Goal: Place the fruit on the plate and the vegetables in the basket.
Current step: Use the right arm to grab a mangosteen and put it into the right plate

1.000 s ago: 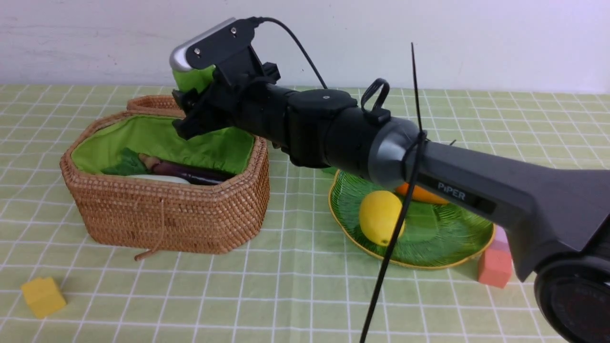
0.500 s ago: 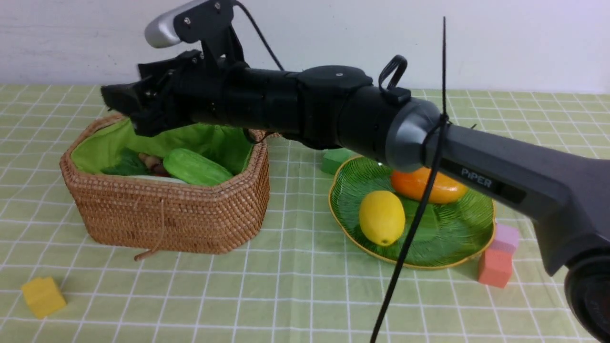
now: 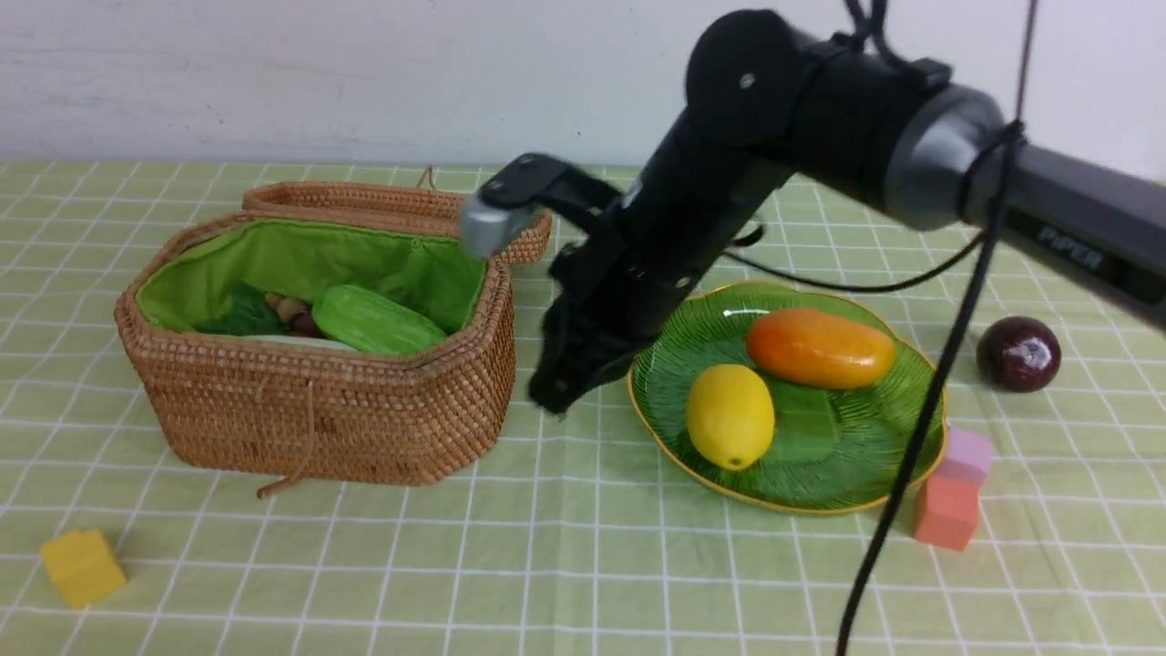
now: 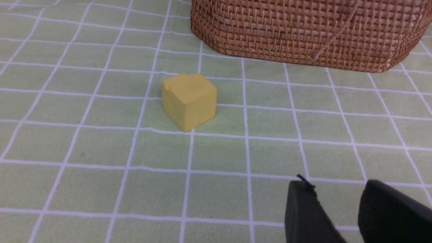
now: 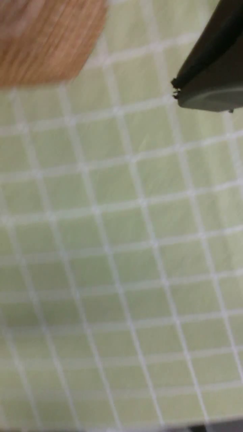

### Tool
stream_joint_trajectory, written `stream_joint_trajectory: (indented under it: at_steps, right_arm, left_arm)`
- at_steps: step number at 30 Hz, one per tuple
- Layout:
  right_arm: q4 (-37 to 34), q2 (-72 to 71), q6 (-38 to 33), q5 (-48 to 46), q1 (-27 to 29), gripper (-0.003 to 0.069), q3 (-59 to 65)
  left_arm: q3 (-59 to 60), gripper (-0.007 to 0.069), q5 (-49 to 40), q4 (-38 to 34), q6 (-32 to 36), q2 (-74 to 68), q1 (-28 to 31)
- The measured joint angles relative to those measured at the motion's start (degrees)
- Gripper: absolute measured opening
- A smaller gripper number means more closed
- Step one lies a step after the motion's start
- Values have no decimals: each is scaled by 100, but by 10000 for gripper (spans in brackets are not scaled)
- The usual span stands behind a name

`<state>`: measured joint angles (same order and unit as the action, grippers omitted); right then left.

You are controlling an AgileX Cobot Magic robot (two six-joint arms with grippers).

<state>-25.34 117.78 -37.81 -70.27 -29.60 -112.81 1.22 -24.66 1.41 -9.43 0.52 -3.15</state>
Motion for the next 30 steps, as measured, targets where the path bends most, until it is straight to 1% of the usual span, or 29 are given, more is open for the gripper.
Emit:
stream_joint_trajectory:
  at_steps: [1, 2, 3, 5, 6, 7, 9, 12, 14, 15, 17, 19, 20, 21, 24, 30]
  right_arm:
    - [295, -119, 288, -1, 186, -7, 0]
    - [349, -142, 345, -2, 268, -6, 0]
    - [664, -327, 750, -15, 578, 1, 0]
    - [954, -502, 1418, 15, 1035, 13, 0]
    - [1025, -545, 1567, 41, 1198, 18, 0]
    - [1147, -620, 2155, 186, 1596, 33, 0]
    - [1271, -648, 2688, 373, 2086, 57, -11]
    - [1486, -636, 3196, 626, 2718, 126, -11]
    - [1715, -623, 3553, 794, 3004, 200, 28]
    - [1740, -623, 3592, 810, 3023, 218, 36]
    - [2087, -617, 4078, 1061, 3193, 337, 175]
    - [2394, -596, 4392, 1192, 3298, 451, 301]
    - [2534, -568, 4537, 1220, 3341, 517, 338]
    - [2698, -509, 4709, 1234, 3398, 608, 364]
    - [2765, -364, 4920, 1234, 3475, 668, 440]
    - [2613, 120, 4982, 1330, 3489, 666, 475]
  left_arm:
    - [0, 238, 0, 0, 0, 0, 0]
    - [0, 238, 0, 0, 0, 0, 0]
    - [0, 238, 0, 0, 0, 0, 0]
    - [0, 238, 0, 0, 0, 0, 0]
    - [0, 238, 0, 0, 0, 0, 0]
    - [0, 238, 0, 0, 0, 0, 0]
    - [0, 238, 0, 0, 0, 0, 0]
    - [0, 238, 0, 0, 0, 0, 0]
    - [0, 238, 0, 0, 0, 0, 0]
    - [0, 238, 0, 0, 0, 0, 0]
    - [0, 238, 0, 0, 0, 0, 0]
    - [0, 238, 0, 0, 0, 0, 0]
    - [0, 238, 0, 0, 0, 0, 0]
    - [0, 238, 0, 0, 0, 0, 0]
    - [0, 238, 0, 0, 0, 0, 0]
    - [0, 238, 0, 0, 0, 0, 0]
